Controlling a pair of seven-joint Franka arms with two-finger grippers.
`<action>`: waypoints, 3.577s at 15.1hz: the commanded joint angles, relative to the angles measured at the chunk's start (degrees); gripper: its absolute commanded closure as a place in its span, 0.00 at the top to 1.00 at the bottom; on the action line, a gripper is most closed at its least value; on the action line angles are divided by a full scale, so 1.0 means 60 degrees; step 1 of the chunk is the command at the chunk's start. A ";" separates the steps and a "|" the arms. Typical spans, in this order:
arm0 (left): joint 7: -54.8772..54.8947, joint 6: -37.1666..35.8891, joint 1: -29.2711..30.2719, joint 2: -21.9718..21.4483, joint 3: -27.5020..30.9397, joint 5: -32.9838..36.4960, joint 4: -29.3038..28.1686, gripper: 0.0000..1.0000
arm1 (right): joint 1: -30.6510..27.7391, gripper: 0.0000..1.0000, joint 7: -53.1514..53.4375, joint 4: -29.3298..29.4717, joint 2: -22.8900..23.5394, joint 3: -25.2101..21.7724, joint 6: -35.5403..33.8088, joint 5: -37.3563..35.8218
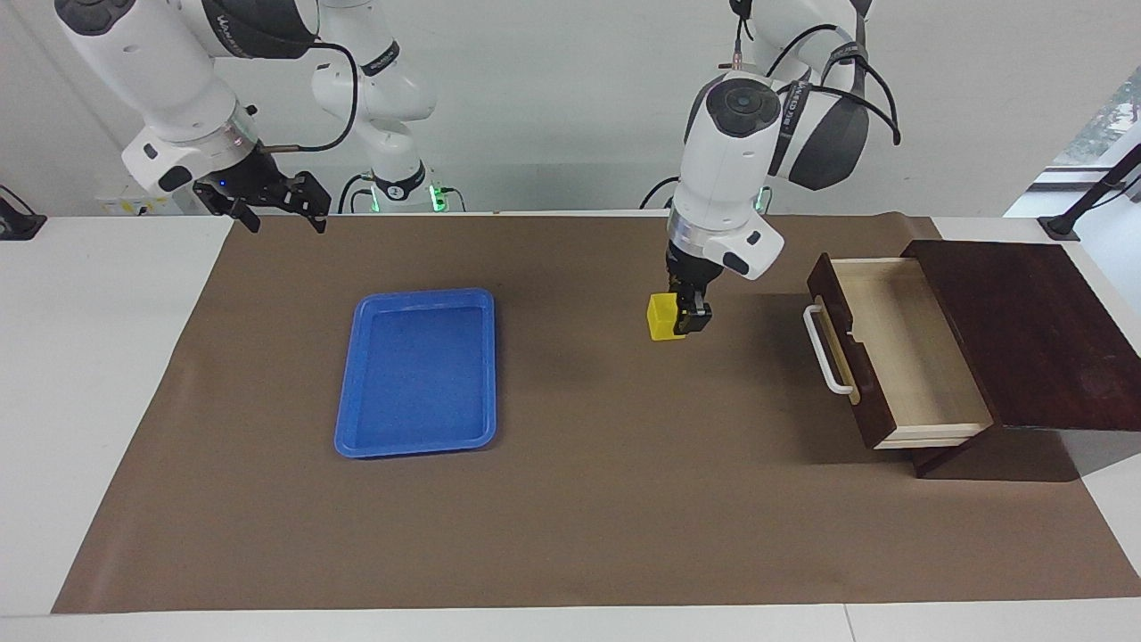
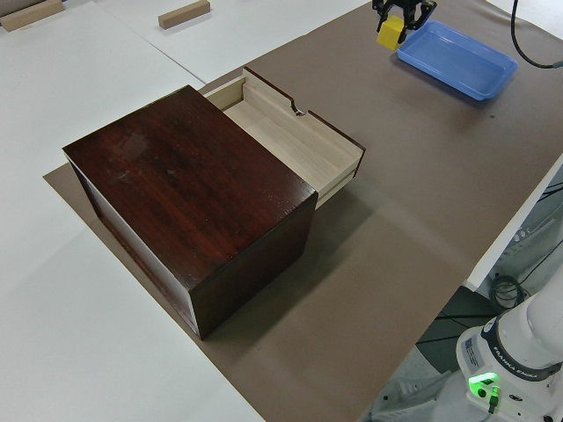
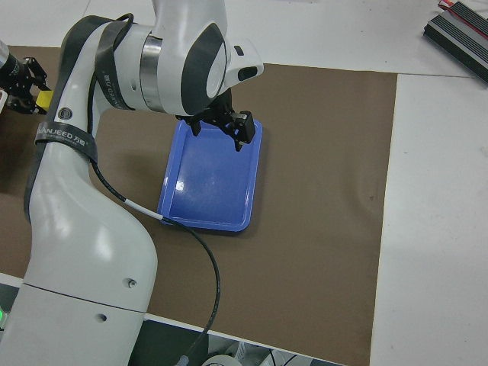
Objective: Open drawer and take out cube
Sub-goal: 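Lift the cube out with the left gripper while the right gripper approaches, then grasp the yellow cube with the right gripper from the left gripper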
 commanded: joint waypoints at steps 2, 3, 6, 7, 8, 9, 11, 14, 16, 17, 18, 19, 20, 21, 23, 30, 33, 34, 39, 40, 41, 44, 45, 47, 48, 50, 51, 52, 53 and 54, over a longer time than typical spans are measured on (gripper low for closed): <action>-0.0319 0.0149 -0.0244 -0.0113 0.0127 0.0060 -0.0225 0.00 | -0.0028 1.00 0.2752 -0.1148 -0.0429 0.0069 0.0664 0.1317; -0.0305 0.0149 -0.0244 -0.0113 0.0127 0.0074 -0.0240 0.00 | -0.0013 1.00 0.3542 -0.1148 -0.0239 0.0127 0.0765 0.1624; -0.0305 0.0221 -0.0156 -0.0113 0.0127 0.0089 -0.0298 0.00 | 0.0498 1.00 0.5493 -0.1148 0.0347 0.0143 0.1131 0.2562; -0.0290 0.0265 -0.0127 -0.0113 0.0127 0.0089 -0.0313 0.00 | 0.0688 1.00 0.6035 -0.1148 0.0581 0.0143 0.1278 0.2913; -0.0276 0.0266 -0.0112 -0.0113 0.0141 0.0103 -0.0328 0.00 | 0.0893 1.00 0.6475 -0.1148 0.0786 0.0143 0.1424 0.3235; -0.0275 0.0237 -0.0112 -0.0113 0.0141 0.0118 -0.0328 0.00 | 0.1098 1.00 0.6987 -0.1148 0.0962 0.0143 0.1614 0.3471; -0.0275 0.0236 -0.0112 -0.0127 0.0141 0.0147 -0.0372 0.00 | 0.1654 1.00 0.8174 -0.1148 0.1328 0.0143 0.2214 0.3939; -0.0261 0.0236 -0.0126 -0.0127 0.0141 0.0147 -0.0386 0.00 | 0.2329 1.00 0.9084 -0.1191 0.1710 0.0128 0.3194 0.4875; -0.0275 0.0135 -0.0126 -0.0127 0.0141 0.0147 -0.0357 0.00 | 0.2622 1.00 0.9553 -0.1323 0.1813 0.0143 0.3737 0.5549; -0.0275 0.0076 -0.0141 -0.0127 0.0141 0.0147 -0.0357 0.00 | 0.2797 1.00 0.9817 -0.1367 0.1857 0.0128 0.4045 0.5915; -0.0275 0.0046 -0.0155 -0.0127 0.0141 0.0147 -0.0357 0.00 | 0.2959 1.00 1.0066 -0.1353 0.2003 0.0128 0.4251 0.6137; -0.0275 0.0017 -0.0170 -0.0142 0.0141 0.0147 -0.0357 0.00 | 0.3134 1.00 1.0228 -0.1353 0.2149 0.0142 0.4470 0.6298; -0.0275 -0.0041 -0.0185 -0.0142 0.0141 0.0147 -0.0357 0.00 | 0.3296 1.00 1.0389 -0.1266 0.2296 0.0128 0.4690 0.6532; -0.0275 -0.0056 -0.0199 -0.0142 0.0141 0.0147 -0.0357 0.00 | 0.3442 1.00 1.0565 -0.1062 0.2616 0.0128 0.4837 0.6737; -0.0275 -0.0057 -0.0200 -0.0142 0.0127 0.0147 -0.0372 0.00 | 0.3823 1.00 1.1003 -0.0360 0.3290 0.0128 0.5188 0.6783; -0.0275 -0.0071 -0.0170 -0.0142 0.0127 0.0147 -0.0372 0.00 | 0.4731 1.00 1.1812 0.1327 0.4787 0.0128 0.6259 0.6813; -0.0275 -0.0057 -0.0170 -0.0142 0.0127 0.0147 -0.0372 0.00 | 0.4747 1.00 1.1841 0.1590 0.4889 0.0128 0.6274 0.6929; -0.0275 -0.0057 -0.0170 -0.0142 0.0127 0.0147 -0.0372 0.00 | 0.4776 1.00 1.2015 0.1780 0.4977 0.0128 0.6303 0.6915; -0.0275 -0.0027 -0.0170 -0.0142 0.0127 0.0147 -0.0386 0.00 | 0.5084 1.00 1.2265 0.1987 0.5022 0.0128 0.6187 0.6915; -0.0275 -0.0042 -0.0170 -0.0142 0.0127 0.0133 -0.0372 0.00 | 0.5099 1.00 1.2324 0.1987 0.5007 0.0142 0.6157 0.6901; -0.0275 -0.0042 -0.0170 -0.0142 0.0127 0.0133 -0.0372 0.00 | 0.5099 1.00 1.2353 0.1987 0.4992 0.0143 0.6114 0.6872; -0.0261 -0.0013 -0.0170 -0.0142 0.0127 0.0118 -0.0372 0.00 | 0.5128 1.00 1.2354 0.1987 0.4978 0.0143 0.6098 0.6871; -0.0275 -0.0013 -0.0170 -0.0142 0.0127 0.0118 -0.0372 0.00 | 0.5157 1.00 1.2368 0.1987 0.4978 0.0157 0.6098 0.6871; -0.0261 -0.0013 -0.0170 -0.0142 0.0127 0.0118 -0.0386 0.00 | 0.5245 1.00 1.2368 0.1972 0.4963 0.0157 0.6069 0.6871; -0.0275 -0.0027 -0.0170 -0.0142 0.0127 0.0118 -0.0372 0.00 | 0.5245 1.00 1.2368 0.1972 0.4963 0.0157 0.6055 0.6871; -0.0275 -0.0013 -0.0185 -0.0142 0.0127 0.0118 -0.0372 0.00 | 0.5260 1.00 1.2412 0.1972 0.4963 0.0157 0.6054 0.6871; -0.0275 -0.0013 -0.0185 -0.0142 0.0127 0.0118 -0.0372 0.00 | 0.5260 1.00 1.2412 0.1958 0.4963 0.0157 0.6069 0.6871; -0.0261 -0.0013 -0.0185 -0.0142 0.0127 0.0118 -0.0372 0.00 | 0.5362 1.00 1.2427 0.1958 0.4963 0.0143 0.6069 0.6871; -0.0275 -0.0027 -0.0185 -0.0142 0.0127 0.0118 -0.0372 0.00 | 0.5392 1.00 1.2427 0.1943 0.4963 0.0143 0.6084 0.6857; -0.0261 -0.0027 -0.0170 -0.0142 0.0127 0.0118 -0.0372 0.00 | 0.5406 1.00 1.2412 0.1914 0.4963 0.0143 0.6084 0.6828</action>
